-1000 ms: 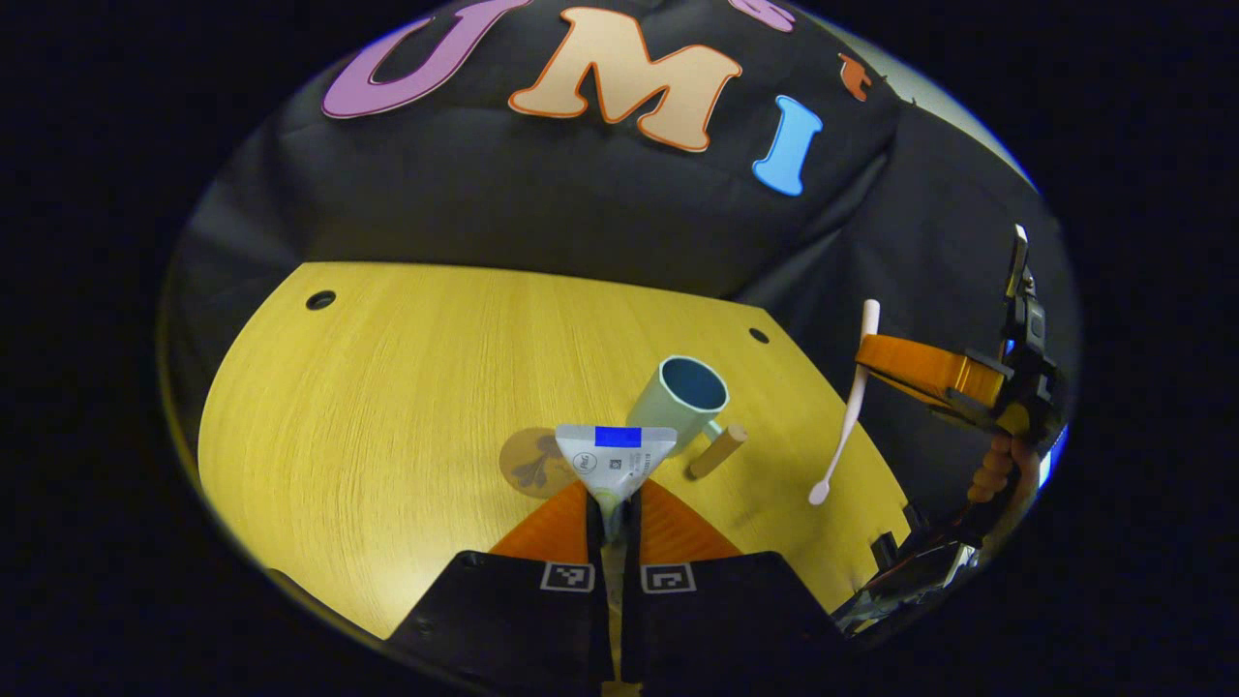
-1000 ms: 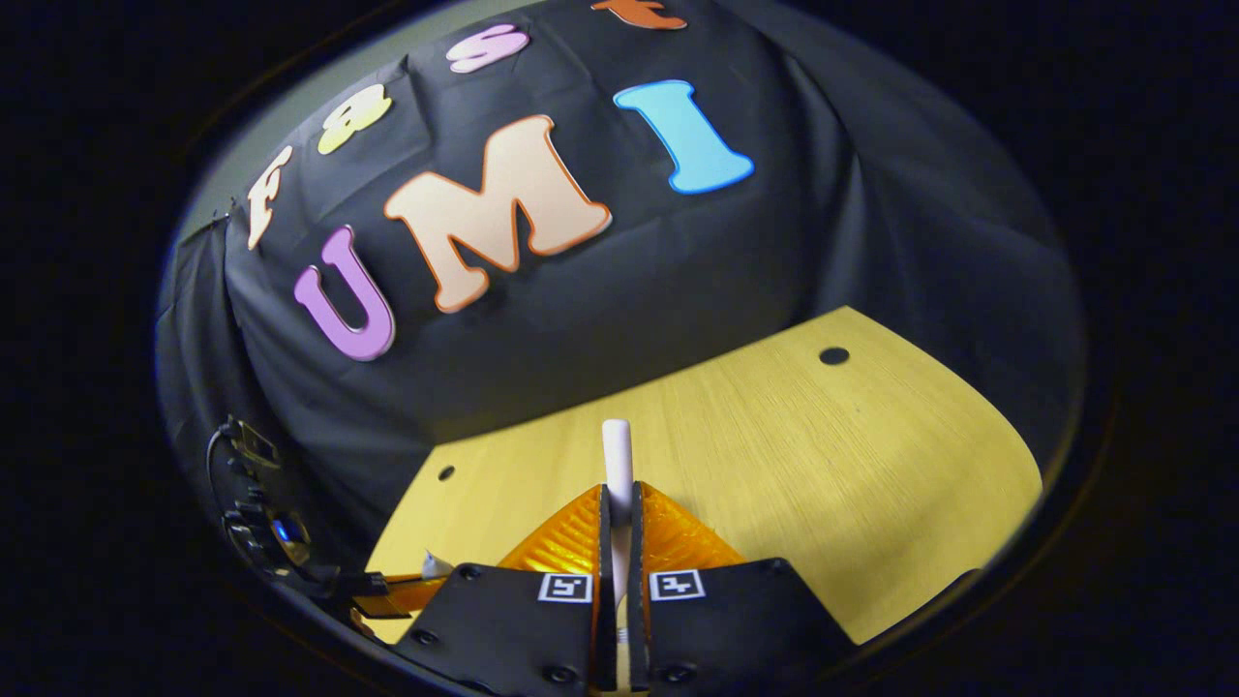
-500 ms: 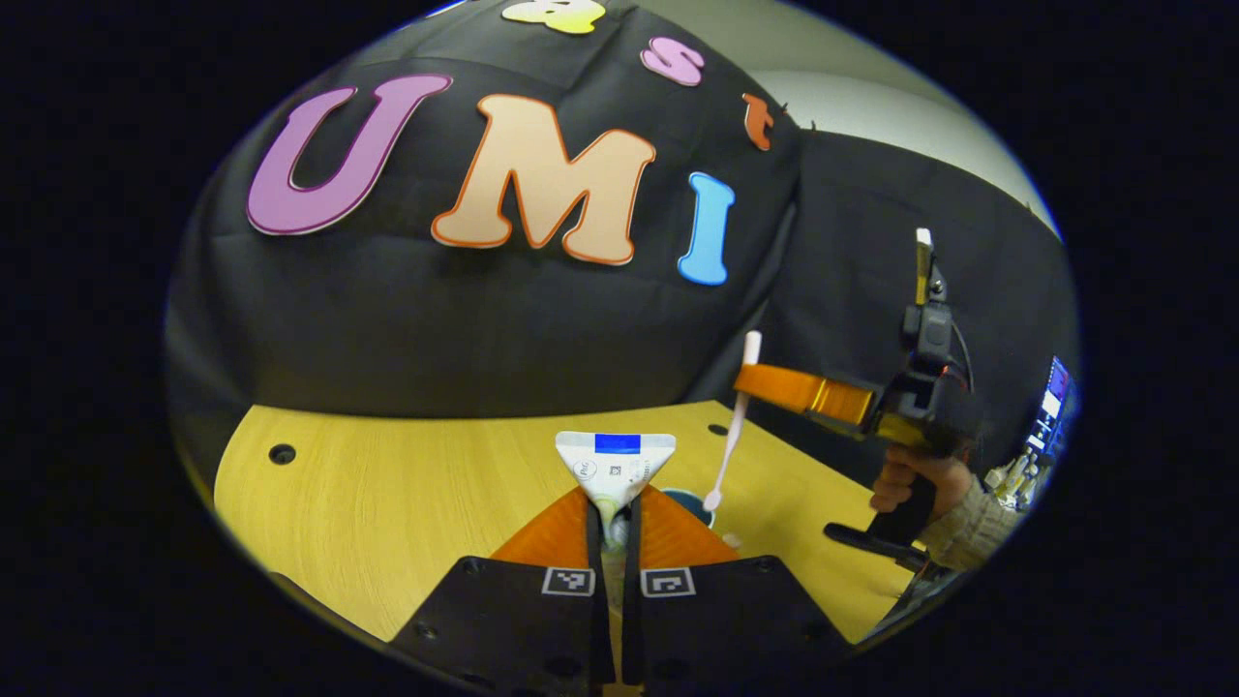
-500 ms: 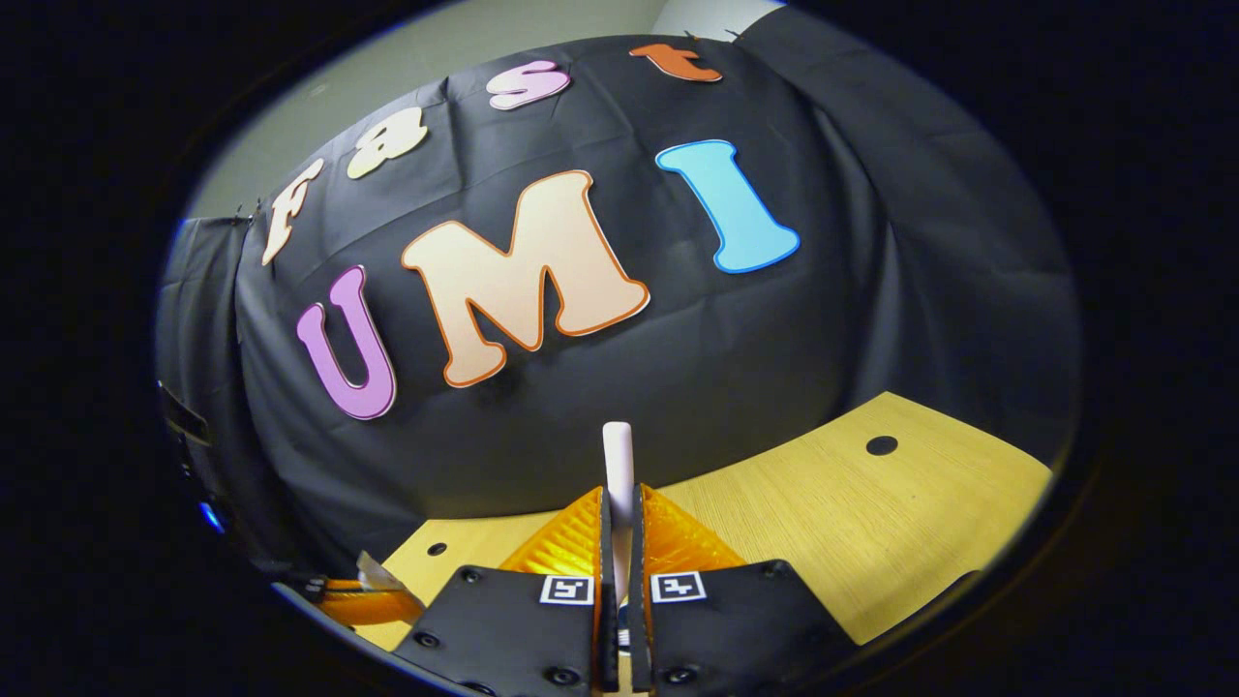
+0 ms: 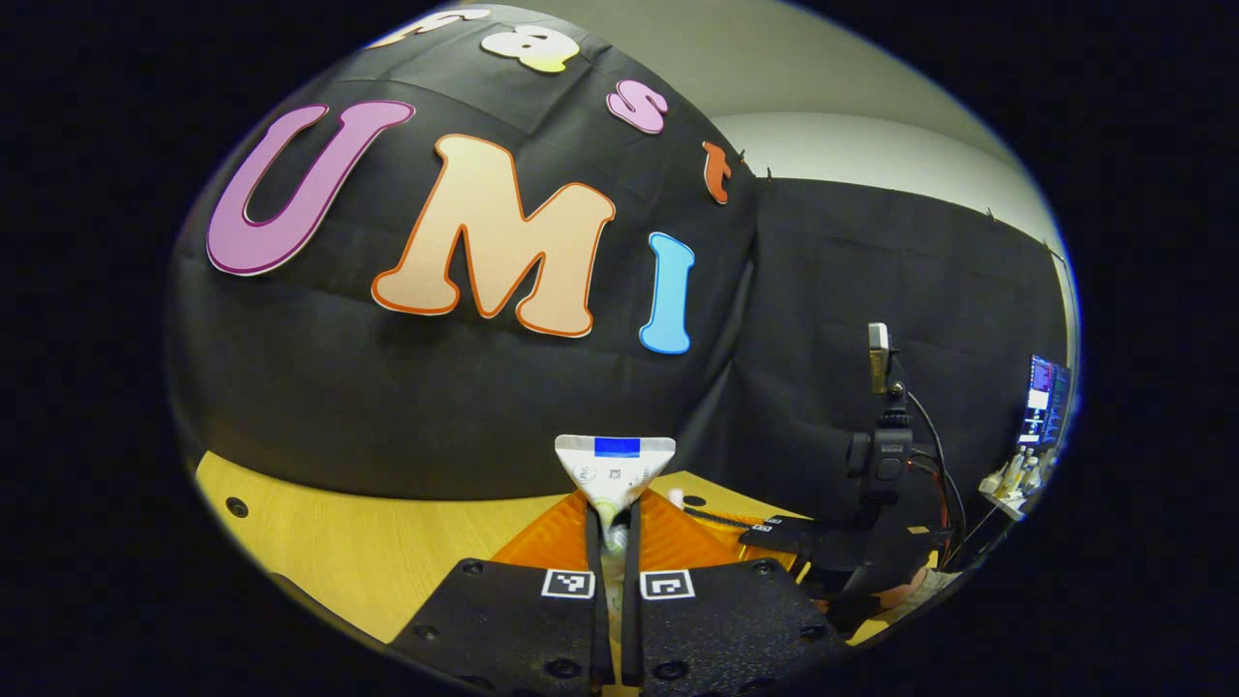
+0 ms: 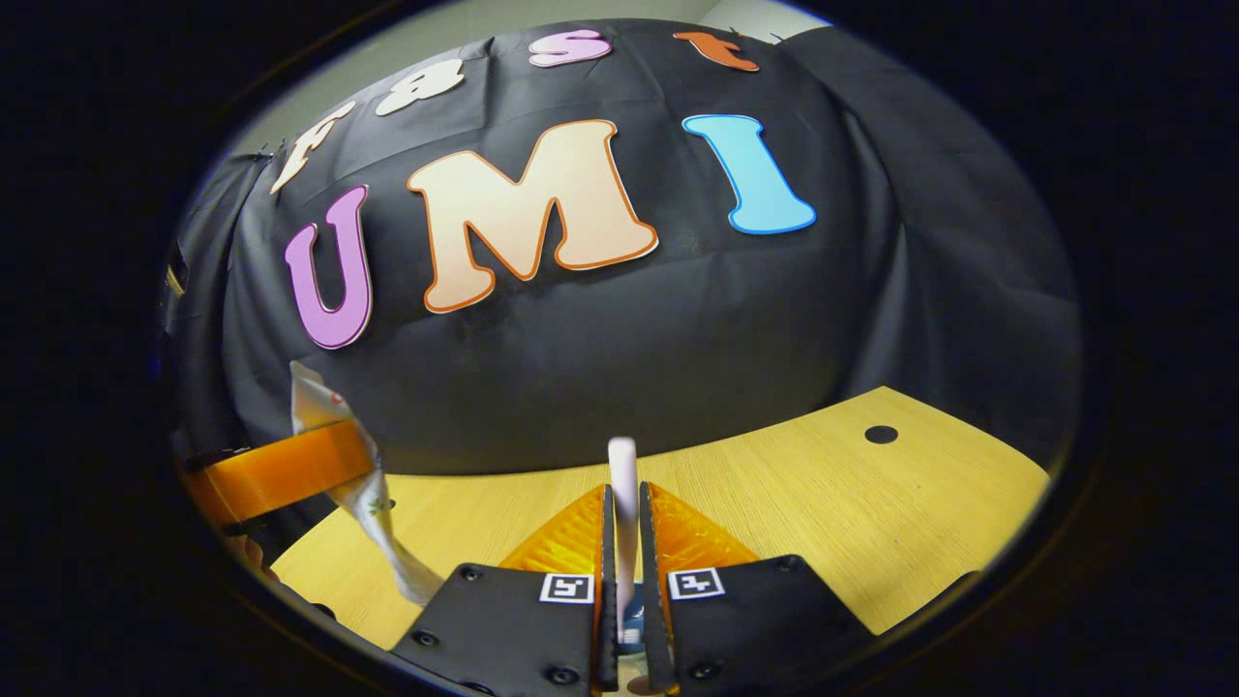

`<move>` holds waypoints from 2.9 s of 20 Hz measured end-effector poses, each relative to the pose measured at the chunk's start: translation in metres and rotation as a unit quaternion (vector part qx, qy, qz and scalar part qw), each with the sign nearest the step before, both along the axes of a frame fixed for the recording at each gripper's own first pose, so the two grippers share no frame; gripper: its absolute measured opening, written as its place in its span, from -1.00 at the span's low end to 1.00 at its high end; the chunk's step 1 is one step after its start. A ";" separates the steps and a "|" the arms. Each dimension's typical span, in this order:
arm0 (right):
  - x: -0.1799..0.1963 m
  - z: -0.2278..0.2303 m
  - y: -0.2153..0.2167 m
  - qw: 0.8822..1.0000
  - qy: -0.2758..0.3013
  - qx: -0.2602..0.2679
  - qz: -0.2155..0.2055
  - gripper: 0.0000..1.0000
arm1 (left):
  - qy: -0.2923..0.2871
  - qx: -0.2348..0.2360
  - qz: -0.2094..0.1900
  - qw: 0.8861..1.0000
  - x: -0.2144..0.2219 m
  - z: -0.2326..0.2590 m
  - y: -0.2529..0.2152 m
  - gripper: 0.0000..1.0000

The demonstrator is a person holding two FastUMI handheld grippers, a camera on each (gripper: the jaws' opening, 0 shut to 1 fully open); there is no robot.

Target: Put the toothbrush and toothpaste on the desktop into the cup, then pick up the cup and place it on the coaster on the desktop.

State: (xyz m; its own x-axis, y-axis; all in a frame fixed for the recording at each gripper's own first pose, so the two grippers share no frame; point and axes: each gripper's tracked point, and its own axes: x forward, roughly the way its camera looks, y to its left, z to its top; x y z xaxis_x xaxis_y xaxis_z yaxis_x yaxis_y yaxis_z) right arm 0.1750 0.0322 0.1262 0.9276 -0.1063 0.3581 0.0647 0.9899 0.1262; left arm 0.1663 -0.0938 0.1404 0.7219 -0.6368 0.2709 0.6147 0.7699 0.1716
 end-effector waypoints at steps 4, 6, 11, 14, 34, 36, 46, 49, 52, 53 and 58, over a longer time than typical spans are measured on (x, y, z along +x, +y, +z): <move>-0.031 0.010 -0.022 0.999 -0.024 -0.001 -0.031 -0.27 | -0.002 -0.015 -0.030 0.999 0.006 0.000 -0.021 -0.95; -0.050 0.009 -0.040 0.998 -0.029 0.000 -0.058 0.40 | -0.007 -0.017 -0.037 0.999 0.012 -0.002 -0.033 -0.94; -0.078 -0.009 -0.074 0.994 -0.018 0.000 -0.106 0.97 | 0.013 0.007 -0.059 0.998 0.032 -0.036 -0.059 -0.90; -0.088 -0.024 -0.086 0.993 -0.008 0.003 -0.120 0.96 | 0.024 0.030 -0.040 0.998 0.048 -0.060 -0.063 -0.87; -0.094 -0.036 -0.021 0.995 0.083 -0.044 -0.024 0.87 | -0.018 -0.005 0.082 0.996 -0.009 -0.006 0.051 0.88; -0.085 -0.045 -0.006 0.992 0.110 -0.055 0.001 0.96 | -0.001 -0.018 0.107 0.994 -0.012 -0.010 0.071 0.88; -0.030 -0.120 0.006 0.949 0.292 -0.104 0.057 0.97 | 0.053 -0.040 0.235 0.970 -0.020 -0.054 0.165 0.90; -0.016 -0.138 0.000 0.926 0.348 -0.138 0.048 0.97 | 0.070 -0.041 0.259 0.963 -0.023 -0.071 0.181 0.90; -0.005 -0.149 0.002 0.906 0.390 -0.157 0.046 0.87 | 0.087 -0.042 0.274 0.957 -0.028 -0.085 0.192 0.90; -0.002 -0.152 0.004 0.900 0.404 -0.157 0.049 0.97 | 0.093 -0.041 0.279 0.955 -0.029 -0.089 0.195 0.90; 0.003 -0.173 -0.003 0.868 0.472 -0.150 0.045 0.62 | 0.106 -0.039 0.297 0.948 -0.032 -0.098 0.208 0.91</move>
State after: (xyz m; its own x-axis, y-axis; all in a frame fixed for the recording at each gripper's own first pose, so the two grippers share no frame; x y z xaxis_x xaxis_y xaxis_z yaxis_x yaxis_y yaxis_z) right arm 0.1784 0.0295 -0.0465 0.8224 -0.0508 -0.5666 -0.0810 0.9754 -0.2049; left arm 0.1342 0.1137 0.0426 0.9902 -0.0855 0.1101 0.0836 0.9963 0.0212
